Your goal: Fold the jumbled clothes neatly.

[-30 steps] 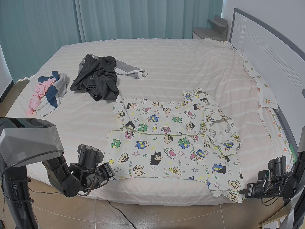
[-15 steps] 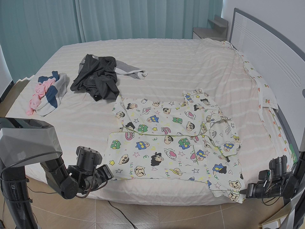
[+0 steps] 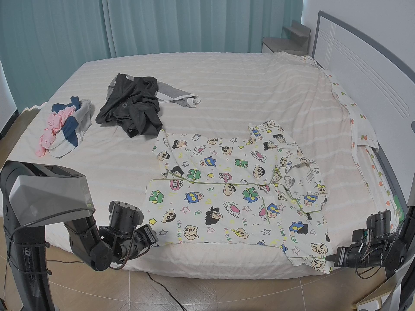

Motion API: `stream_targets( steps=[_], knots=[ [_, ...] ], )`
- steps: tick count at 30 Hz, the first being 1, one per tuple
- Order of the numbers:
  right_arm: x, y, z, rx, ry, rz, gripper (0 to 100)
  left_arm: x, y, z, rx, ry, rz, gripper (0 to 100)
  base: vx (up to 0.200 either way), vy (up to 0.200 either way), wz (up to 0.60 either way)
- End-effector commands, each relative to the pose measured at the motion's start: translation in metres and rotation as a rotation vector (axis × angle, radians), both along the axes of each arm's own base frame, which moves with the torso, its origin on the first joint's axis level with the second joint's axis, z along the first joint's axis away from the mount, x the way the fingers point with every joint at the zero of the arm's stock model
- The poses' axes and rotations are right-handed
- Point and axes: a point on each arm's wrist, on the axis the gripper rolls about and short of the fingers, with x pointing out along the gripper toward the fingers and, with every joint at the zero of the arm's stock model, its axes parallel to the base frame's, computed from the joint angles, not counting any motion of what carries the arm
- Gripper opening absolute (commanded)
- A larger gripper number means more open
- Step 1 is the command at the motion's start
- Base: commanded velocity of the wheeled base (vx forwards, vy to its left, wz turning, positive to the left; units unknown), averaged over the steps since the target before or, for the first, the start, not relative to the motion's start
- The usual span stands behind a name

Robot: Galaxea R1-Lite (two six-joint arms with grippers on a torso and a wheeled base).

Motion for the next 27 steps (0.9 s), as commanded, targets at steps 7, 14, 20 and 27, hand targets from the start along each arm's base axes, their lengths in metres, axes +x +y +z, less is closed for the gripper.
stream_targets(
  steps=[7, 14, 20, 27],
  knots=[
    [-0.005, 0.000, -0.001, 0.001, 0.016, 0.002, 0, 0.008, -0.004, -0.012, 0.004, 0.013, -0.002, 100, 0.000, 0.000, 0.00],
    [-0.005, -0.001, -0.001, 0.001, 0.016, -0.003, 0, 0.012, -0.019, -0.009, -0.028, -0.010, -0.042, 100, 0.000, 0.000, 0.00],
    [-0.005, -0.001, -0.001, 0.002, 0.016, -0.004, 0, 0.015, -0.027, -0.010, -0.056, -0.018, -0.038, 100, 0.000, 0.000, 0.00],
    [-0.005, -0.001, -0.001, 0.001, 0.016, -0.006, 0, 0.014, -0.027, -0.015, -0.040, -0.009, -0.029, 0, 0.000, 0.000, 0.00]
  ],
)
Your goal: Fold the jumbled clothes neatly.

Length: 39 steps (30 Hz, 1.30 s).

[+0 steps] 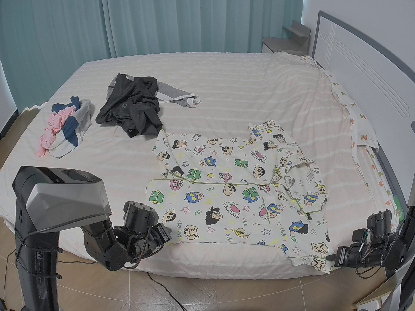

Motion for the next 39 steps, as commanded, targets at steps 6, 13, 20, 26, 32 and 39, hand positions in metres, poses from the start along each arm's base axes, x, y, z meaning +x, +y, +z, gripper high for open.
stream_targets(
  steps=[6, 13, 20, 26, 32, 39],
  knots=[
    [-0.005, 0.000, -0.001, -0.002, 0.019, -0.001, 0, -0.003, 0.002, -0.002, 0.030, 0.004, 0.026, 0, 0.000, 0.000, 0.00],
    [-0.006, -0.001, 0.004, -0.001, 0.000, -0.006, 0, -0.016, 0.009, 0.003, 0.045, 0.024, 0.030, 0, 0.000, 0.000, 0.00],
    [-0.012, -0.001, 0.005, -0.004, 0.038, -0.001, 0, -0.031, 0.015, 0.013, 0.038, 0.034, 0.022, 0, 0.000, 0.000, 0.00],
    [-0.014, 0.000, 0.004, -0.003, 0.060, 0.000, 0, -0.033, 0.016, 0.015, 0.028, 0.037, 0.036, 0, 0.000, 0.000, 0.00],
    [-0.018, 0.000, 0.007, -0.006, 0.072, 0.003, 0, -0.036, 0.017, 0.022, -0.004, 0.032, 0.059, 0, 0.000, 0.000, 0.00],
    [-0.016, 0.000, 0.009, 0.007, 0.048, 0.004, 0, -0.034, 0.019, 0.028, -0.018, 0.008, 0.066, 0, 0.000, 0.000, 0.00]
  ],
)
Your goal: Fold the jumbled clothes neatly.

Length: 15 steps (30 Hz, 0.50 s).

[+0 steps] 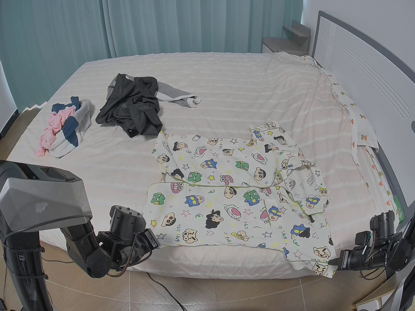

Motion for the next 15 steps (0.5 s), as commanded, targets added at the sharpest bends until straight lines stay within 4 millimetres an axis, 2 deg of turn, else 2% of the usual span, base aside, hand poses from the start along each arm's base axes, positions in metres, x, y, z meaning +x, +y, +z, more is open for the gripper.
stream_targets(
  steps=[1, 2, 7, 10, 15],
  knots=[
    [0.000, 0.000, 0.003, 0.015, -0.034, 0.000, 0, 0.005, 0.001, 0.012, -0.021, -0.044, 0.011, 0, 0.000, 0.000, 0.00],
    [0.000, 0.000, 0.003, 0.015, -0.034, 0.000, 0, 0.005, 0.001, 0.012, -0.021, -0.044, 0.011, 0, 0.000, 0.000, 0.00],
    [0.015, 0.001, 0.016, 0.050, -0.205, -0.015, 0, 0.021, -0.005, 0.043, -0.086, -0.167, 0.025, 0, 0.000, 0.000, 0.00],
    [0.023, 0.002, 0.020, 0.056, -0.260, -0.018, 0, 0.028, -0.006, 0.049, -0.096, -0.193, 0.029, 0, 0.000, 0.000, 0.00],
    [0.049, 0.001, 0.032, 0.063, -0.369, -0.025, 0, 0.049, -0.010, 0.062, -0.120, -0.259, 0.045, 0, 0.000, 0.000, 0.00]
  ],
)
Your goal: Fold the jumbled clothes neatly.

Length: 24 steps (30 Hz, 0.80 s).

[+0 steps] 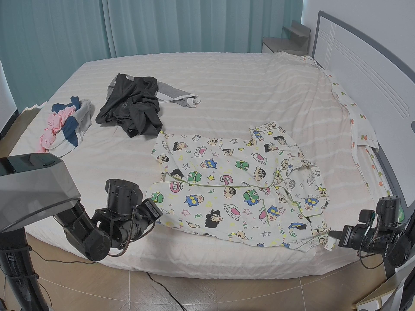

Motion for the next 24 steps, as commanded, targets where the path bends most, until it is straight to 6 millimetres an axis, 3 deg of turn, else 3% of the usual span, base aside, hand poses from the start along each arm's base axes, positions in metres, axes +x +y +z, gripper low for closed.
stream_targets(
  steps=[1, 8, 16, 24],
  knots=[
    [0.021, 0.000, 0.009, 0.005, -0.080, -0.005, 0, 0.020, -0.001, 0.017, -0.028, -0.068, 0.020, 0, 0.000, 0.000, 0.00],
    [0.063, 0.000, 0.017, 0.007, -0.179, -0.009, 0, 0.046, -0.003, 0.030, -0.025, -0.063, 0.045, 0, 0.000, 0.000, 0.00],
    [0.111, -0.004, 0.002, -0.012, -0.217, -0.055, 0, 0.077, -0.006, 0.017, -0.001, -0.039, 0.063, 0, 0.000, 0.000, 0.00],
    [0.145, -0.005, 0.005, -0.009, -0.292, -0.057, 0, 0.100, -0.010, 0.013, 0.009, -0.017, 0.076, 0, 0.000, 0.000, 0.00]
  ],
)
